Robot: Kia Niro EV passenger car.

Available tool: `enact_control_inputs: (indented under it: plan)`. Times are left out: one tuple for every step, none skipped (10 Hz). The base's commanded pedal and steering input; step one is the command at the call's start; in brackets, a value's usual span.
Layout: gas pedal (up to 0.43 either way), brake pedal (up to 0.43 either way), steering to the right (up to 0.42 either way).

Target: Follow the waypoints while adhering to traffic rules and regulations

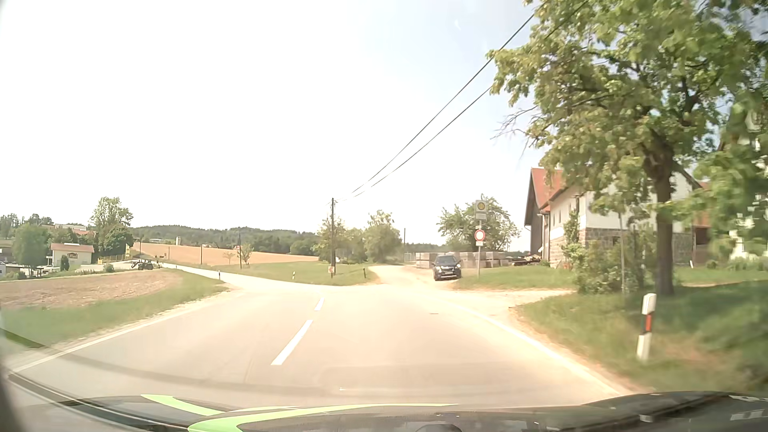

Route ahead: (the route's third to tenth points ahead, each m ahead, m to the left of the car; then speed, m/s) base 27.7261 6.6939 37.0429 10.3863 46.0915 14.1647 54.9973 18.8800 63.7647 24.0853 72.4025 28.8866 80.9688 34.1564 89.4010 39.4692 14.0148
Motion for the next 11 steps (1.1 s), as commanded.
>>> enact_control_inputs:
  plan:
    - [0.0, 0.0, -0.043]
    - [0.0, 0.0, -0.043]
    - [0.0, 0.0, -0.046]
    - [0.0, 0.0, -0.05]
    - [0.0, 0.0, -0.053]
    - [0.0, 0.0, -0.056]
    - [0.0, 0.0, -0.061]
    - [0.0, 0.0, -0.065]
    - [0.0, 0.0, -0.069]
    - [0.0, 0.0, -0.072]
    - [0.0, 0.0, -0.074]
